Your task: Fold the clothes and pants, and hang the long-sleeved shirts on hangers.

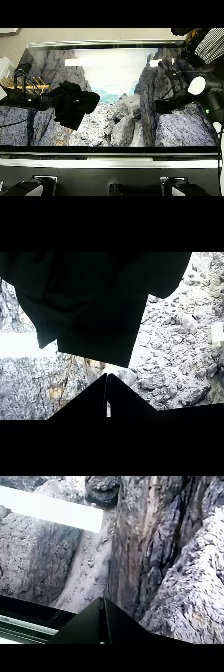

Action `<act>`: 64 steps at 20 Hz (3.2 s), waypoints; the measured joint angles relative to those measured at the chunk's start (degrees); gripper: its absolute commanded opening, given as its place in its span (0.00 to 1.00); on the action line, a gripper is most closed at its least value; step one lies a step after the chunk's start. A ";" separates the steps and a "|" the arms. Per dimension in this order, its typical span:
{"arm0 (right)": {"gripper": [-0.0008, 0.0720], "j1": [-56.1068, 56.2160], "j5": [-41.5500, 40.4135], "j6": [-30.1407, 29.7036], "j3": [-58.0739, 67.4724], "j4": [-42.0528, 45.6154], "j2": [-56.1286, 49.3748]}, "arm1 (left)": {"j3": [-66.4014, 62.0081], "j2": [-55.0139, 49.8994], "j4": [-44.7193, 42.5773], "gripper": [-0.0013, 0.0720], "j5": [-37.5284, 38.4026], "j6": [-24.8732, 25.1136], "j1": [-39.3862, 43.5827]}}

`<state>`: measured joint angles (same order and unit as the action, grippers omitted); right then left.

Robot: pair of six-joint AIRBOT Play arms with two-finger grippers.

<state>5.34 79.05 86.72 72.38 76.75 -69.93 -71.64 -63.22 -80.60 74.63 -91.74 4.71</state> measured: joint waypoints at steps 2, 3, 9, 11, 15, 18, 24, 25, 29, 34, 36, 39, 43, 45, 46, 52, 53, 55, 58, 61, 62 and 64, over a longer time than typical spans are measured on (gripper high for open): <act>0.05 0.00 -0.52 0.02 0.00 0.00 0.00 | 0.00 -0.09 0.00 0.86 -1.51 0.02 0.00; 0.05 0.00 -0.72 0.00 0.00 0.00 0.00 | 0.00 -0.22 -0.13 0.99 -2.51 -0.02 0.00; 0.06 0.00 -2.12 0.02 0.00 -0.11 0.00 | 0.00 -9.01 -7.34 0.99 -13.35 -4.76 -2.51; 0.06 0.00 -2.23 0.02 0.00 -0.26 0.00 | -0.02 -15.37 -8.46 0.99 -17.00 -5.81 -3.78; 0.06 0.00 -2.54 0.02 0.00 -0.24 0.00 | -1.88 -27.50 -7.69 0.56 -21.90 -6.49 -4.72; 0.05 0.00 -2.49 0.02 0.00 -0.28 0.00 | -4.72 -32.81 -3.56 0.04 -21.81 -5.97 -4.52; 0.05 0.00 2.64 -0.31 0.00 -0.92 0.33 | -12.92 -35.85 8.15 0.04 -16.28 -1.79 2.56; 0.05 0.00 4.00 -0.92 0.00 -0.87 0.76 | -14.23 -35.98 10.32 0.04 -15.52 -1.38 4.96; 0.05 0.00 7.34 -3.34 0.00 2.25 4.81 | -17.68 -36.50 18.60 0.04 -14.10 -1.95 16.76; 0.06 0.00 8.61 -4.70 -0.31 7.04 10.78 | -18.73 -38.71 21.59 0.16 -13.51 -6.03 27.61; 0.21 0.00 7.93 -4.76 -0.90 7.72 11.78 | -18.88 -38.88 22.21 0.63 -13.00 -6.95 29.09; 0.27 0.00 1.86 -2.62 -2.38 5.44 11.78 | -18.95 -37.24 22.29 0.67 -10.95 -7.08 28.39; 0.27 -4.57 -7.50 1.92 -0.46 -5.07 7.76 | -18.97 -32.33 22.47 0.67 -5.70 -4.63 23.98; 0.40 -10.71 -9.29 1.84 0.44 -12.74 4.04 | -19.02 -29.59 22.51 0.67 -3.56 -3.80 21.27; 0.46 -13.55 -9.38 0.83 0.50 -16.06 1.84 | -18.99 -28.37 22.51 0.67 -2.71 -3.54 19.98; 0.49 -19.69 -6.97 -8.39 -1.62 -30.88 -15.89 | -19.02 -25.64 22.58 0.66 -0.98 -2.93 15.23; 0.49 -19.26 -6.86 -9.49 -1.77 -32.13 -18.51 | -19.02 -25.62 22.58 0.66 -0.90 -2.91 14.84; 0.49 -17.77 -7.10 -11.45 -1.97 -33.77 -23.23 | -19.02 -25.70 22.58 0.66 -0.79 -2.82 14.16; 0.49 -15.21 -8.55 -13.11 -2.10 -34.75 -28.24 | -19.02 -25.83 22.58 0.66 -0.72 -2.82 13.03; 0.49 -12.74 -10.88 -13.68 -2.14 -35.12 -30.82 | -19.02 -25.90 22.60 0.66 -0.61 -2.01 11.45; 0.49 -12.00 -11.65 -13.66 -2.12 -35.39 -31.26 | -19.02 -25.92 22.58 0.66 -0.50 -1.49 10.84; 0.49 -10.58 -12.94 -12.52 -2.10 -34.95 -31.74 | -19.02 -25.88 22.60 0.66 0.22 -0.33 9.44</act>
<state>-5.23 66.11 74.19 70.28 41.80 -101.67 -90.65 -89.10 -58.00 74.85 -92.07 14.15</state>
